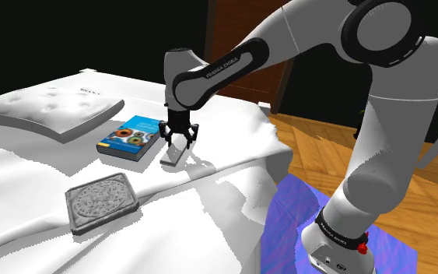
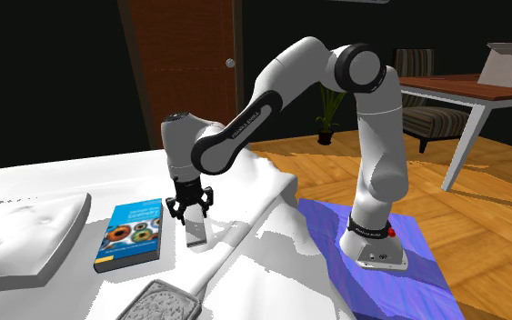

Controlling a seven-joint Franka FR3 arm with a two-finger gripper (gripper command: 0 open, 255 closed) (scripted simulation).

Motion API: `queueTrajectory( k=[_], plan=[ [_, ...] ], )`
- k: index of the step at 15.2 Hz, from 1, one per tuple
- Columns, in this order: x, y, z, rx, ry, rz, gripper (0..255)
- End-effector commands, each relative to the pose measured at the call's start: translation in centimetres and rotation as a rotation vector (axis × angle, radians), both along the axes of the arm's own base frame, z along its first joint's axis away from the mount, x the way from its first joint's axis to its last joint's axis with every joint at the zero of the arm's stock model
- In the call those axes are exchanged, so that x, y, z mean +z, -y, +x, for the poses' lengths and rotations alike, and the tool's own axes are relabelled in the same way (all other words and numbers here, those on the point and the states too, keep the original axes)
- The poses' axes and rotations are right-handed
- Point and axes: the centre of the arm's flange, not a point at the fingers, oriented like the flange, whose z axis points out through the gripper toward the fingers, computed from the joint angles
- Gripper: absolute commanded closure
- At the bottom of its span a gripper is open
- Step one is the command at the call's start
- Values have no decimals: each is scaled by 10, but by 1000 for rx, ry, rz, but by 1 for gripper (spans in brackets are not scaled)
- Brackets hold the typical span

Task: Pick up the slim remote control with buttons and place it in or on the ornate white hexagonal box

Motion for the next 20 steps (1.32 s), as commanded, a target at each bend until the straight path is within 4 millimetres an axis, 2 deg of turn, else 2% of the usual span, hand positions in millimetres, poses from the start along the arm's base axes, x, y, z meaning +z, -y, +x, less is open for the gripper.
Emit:
queueTrajectory(
  k=[1,4,20],
  plan=[
    [0,0,0,0,0,0,255],
    [0,0,0,0,0,0,255],
    [84,0,0,0,0,0,255]
  ],
)
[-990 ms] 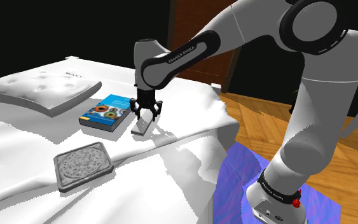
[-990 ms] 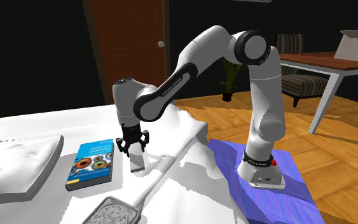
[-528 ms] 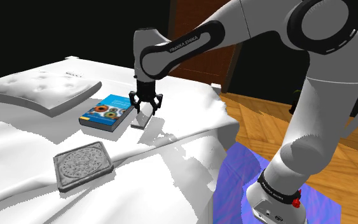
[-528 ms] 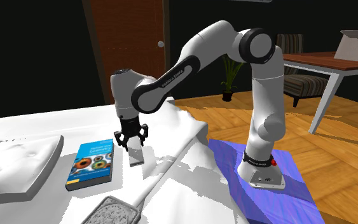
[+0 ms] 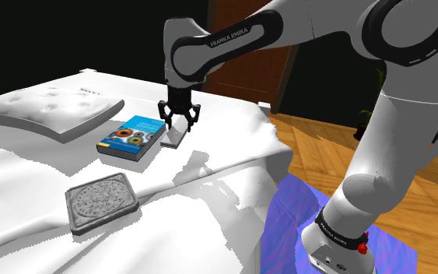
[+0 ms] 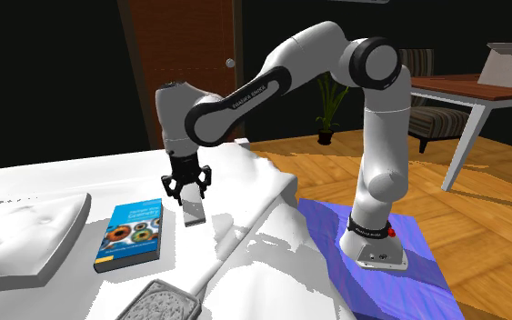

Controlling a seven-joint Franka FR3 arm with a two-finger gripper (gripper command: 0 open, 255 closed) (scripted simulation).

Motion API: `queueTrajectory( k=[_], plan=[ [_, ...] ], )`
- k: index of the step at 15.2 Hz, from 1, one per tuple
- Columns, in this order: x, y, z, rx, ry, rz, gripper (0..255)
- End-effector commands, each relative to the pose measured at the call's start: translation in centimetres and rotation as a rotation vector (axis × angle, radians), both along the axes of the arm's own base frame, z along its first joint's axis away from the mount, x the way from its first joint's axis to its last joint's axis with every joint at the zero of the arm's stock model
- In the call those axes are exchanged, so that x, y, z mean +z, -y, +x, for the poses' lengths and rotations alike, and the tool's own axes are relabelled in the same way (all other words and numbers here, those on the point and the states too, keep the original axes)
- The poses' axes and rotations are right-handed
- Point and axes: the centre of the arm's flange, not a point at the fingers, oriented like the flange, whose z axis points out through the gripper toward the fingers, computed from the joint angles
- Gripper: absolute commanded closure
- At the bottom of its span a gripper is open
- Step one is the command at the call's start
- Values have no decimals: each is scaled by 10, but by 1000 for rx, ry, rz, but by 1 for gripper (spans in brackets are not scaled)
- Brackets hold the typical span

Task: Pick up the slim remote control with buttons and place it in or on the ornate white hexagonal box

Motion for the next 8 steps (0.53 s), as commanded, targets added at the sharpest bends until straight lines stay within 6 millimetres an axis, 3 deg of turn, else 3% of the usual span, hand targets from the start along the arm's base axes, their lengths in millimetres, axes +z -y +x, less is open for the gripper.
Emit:
queueTrajectory(
  k=[1,8],
  plan=[
    [12,-1,1,0,0,0,255],
    [49,-1,1,0,0,0,255]
  ],
)
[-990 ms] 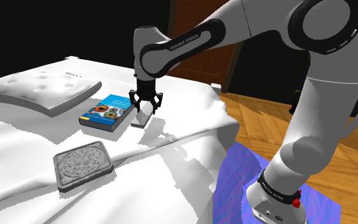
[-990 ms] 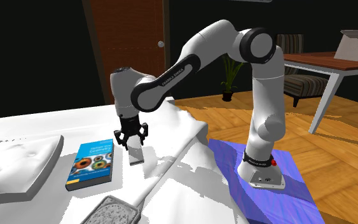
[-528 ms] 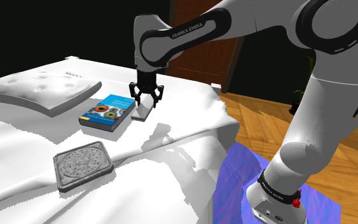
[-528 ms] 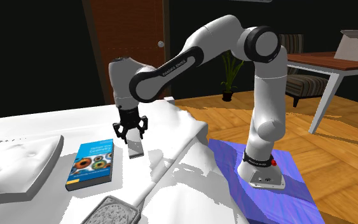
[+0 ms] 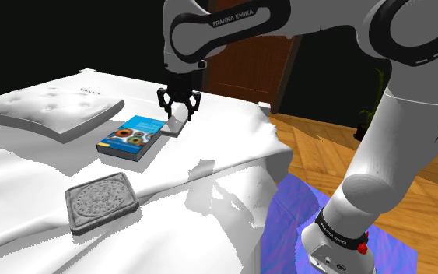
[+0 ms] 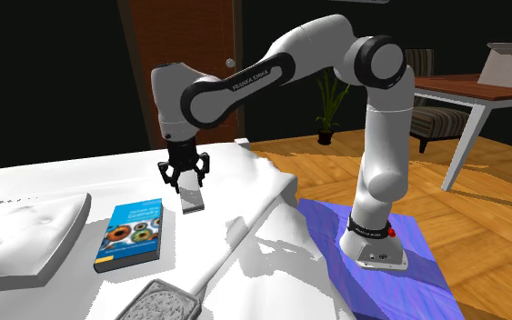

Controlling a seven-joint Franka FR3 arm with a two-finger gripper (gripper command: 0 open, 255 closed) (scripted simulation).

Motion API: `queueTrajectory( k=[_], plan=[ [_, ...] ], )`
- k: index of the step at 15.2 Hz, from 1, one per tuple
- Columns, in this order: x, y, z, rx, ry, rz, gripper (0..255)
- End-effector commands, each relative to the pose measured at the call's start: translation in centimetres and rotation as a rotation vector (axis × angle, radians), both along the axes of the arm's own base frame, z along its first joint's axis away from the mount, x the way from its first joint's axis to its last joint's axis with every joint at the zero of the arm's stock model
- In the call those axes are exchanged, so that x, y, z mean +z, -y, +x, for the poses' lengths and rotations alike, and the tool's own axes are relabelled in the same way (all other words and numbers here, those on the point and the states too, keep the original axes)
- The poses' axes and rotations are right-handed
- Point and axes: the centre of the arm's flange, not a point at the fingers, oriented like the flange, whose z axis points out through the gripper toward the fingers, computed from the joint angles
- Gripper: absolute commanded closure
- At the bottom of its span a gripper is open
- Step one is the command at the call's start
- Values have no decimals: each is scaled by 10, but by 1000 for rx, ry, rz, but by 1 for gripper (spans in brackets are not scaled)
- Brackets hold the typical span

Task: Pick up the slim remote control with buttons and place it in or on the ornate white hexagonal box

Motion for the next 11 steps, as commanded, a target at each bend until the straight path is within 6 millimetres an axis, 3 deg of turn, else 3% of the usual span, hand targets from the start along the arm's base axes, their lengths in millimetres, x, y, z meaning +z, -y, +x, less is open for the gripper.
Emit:
queueTrajectory(
  k=[1,9,11],
  plan=[
    [10,-1,-1,0,0,0,255],
    [50,-1,-1,0,0,0,255],
    [51,-26,-9,0,0,0,255]
  ],
)
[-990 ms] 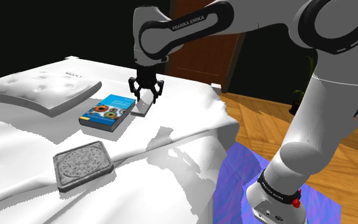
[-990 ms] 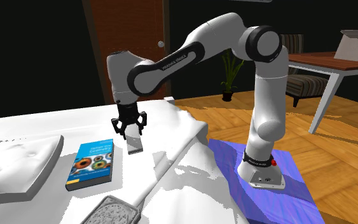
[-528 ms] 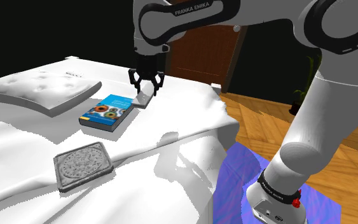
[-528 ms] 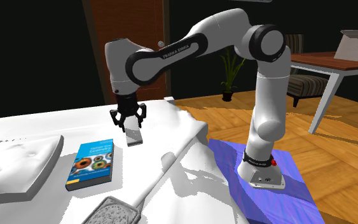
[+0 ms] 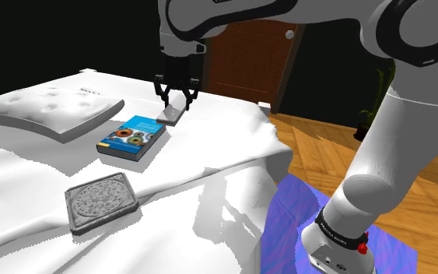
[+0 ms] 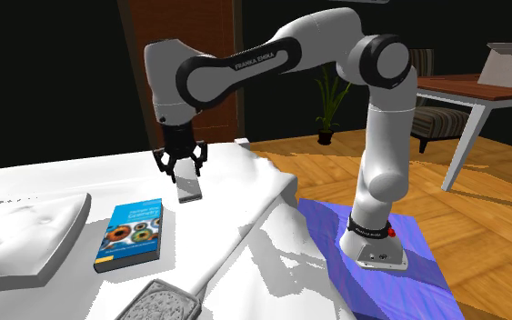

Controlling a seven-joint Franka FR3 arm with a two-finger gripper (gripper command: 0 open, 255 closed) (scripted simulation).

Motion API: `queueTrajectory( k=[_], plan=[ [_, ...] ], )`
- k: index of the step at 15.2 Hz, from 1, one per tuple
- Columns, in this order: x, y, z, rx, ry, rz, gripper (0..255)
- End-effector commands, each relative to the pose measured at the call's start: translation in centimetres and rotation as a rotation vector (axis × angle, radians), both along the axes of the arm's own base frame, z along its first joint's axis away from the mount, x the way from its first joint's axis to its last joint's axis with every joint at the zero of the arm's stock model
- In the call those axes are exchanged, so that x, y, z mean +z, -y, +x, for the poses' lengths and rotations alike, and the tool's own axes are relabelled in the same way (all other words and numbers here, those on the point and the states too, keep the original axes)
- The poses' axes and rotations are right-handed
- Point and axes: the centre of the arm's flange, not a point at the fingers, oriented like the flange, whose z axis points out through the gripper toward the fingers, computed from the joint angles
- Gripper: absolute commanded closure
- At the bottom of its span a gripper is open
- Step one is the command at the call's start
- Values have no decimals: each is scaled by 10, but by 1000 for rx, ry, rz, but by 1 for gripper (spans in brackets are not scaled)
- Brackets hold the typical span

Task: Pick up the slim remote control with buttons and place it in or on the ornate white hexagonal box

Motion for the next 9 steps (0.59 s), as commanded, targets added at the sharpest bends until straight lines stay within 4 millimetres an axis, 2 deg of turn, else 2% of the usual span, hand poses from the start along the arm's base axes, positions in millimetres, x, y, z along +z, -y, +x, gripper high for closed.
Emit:
queueTrajectory(
  k=[1,9],
  plan=[
    [3,-24,-6,0,0,0,255],
    [6,-124,-37,0,0,0,255]
  ],
)
